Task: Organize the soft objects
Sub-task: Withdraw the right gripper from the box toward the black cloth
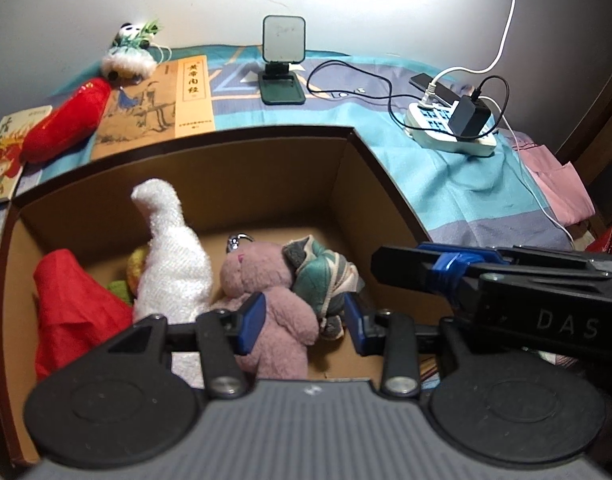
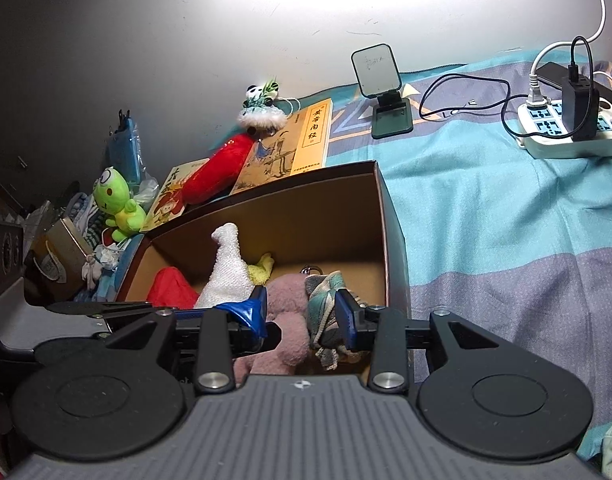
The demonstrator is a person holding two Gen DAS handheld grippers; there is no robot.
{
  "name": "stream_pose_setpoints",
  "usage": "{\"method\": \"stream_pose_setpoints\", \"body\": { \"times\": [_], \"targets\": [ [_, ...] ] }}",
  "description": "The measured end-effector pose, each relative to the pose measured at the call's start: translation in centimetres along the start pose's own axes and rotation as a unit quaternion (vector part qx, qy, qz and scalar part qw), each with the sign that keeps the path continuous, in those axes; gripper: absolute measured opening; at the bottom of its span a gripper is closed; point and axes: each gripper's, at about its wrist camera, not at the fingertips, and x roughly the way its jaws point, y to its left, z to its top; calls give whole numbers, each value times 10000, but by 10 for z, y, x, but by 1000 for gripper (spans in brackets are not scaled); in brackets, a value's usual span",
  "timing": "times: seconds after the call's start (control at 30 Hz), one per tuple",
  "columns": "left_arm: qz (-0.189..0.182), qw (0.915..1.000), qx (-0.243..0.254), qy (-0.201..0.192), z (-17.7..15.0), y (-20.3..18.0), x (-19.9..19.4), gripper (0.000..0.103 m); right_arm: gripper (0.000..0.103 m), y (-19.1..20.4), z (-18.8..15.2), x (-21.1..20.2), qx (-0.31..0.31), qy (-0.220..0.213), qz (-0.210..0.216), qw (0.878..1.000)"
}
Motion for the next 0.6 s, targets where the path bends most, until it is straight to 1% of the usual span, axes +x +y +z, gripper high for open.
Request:
{"method": "stream_pose_setpoints", "body": {
  "times": [0.03, 0.07, 0.13, 0.17, 0.37, 0.6],
  "targets": [
    [62, 10000, 26, -20, -2, -3, -4, 38, 20, 1, -2, -4, 3, -1, 49, 10000],
    [143, 9999, 55, -40, -4, -6, -9, 41, 20, 1, -4, -7, 8, 2, 94, 10000],
    [268, 9996, 96, -66, -8, -12, -16, 43, 20, 1, -7, -14, 11, 13, 177, 9998],
    [339, 9993, 111, -68, -11, -16, -19, 45, 20, 1, -9, -17, 6, 16, 220, 9998],
    [648, 9976, 225, -134, -25, -40, -34, 52, 20, -4, -23, -36, 41, 75, 388, 9992],
    [760, 9968, 239, -47, -51, -64, -39, 55, 20, -17, -45, -54, 94, 214, 482, 9986]
  ]
}}
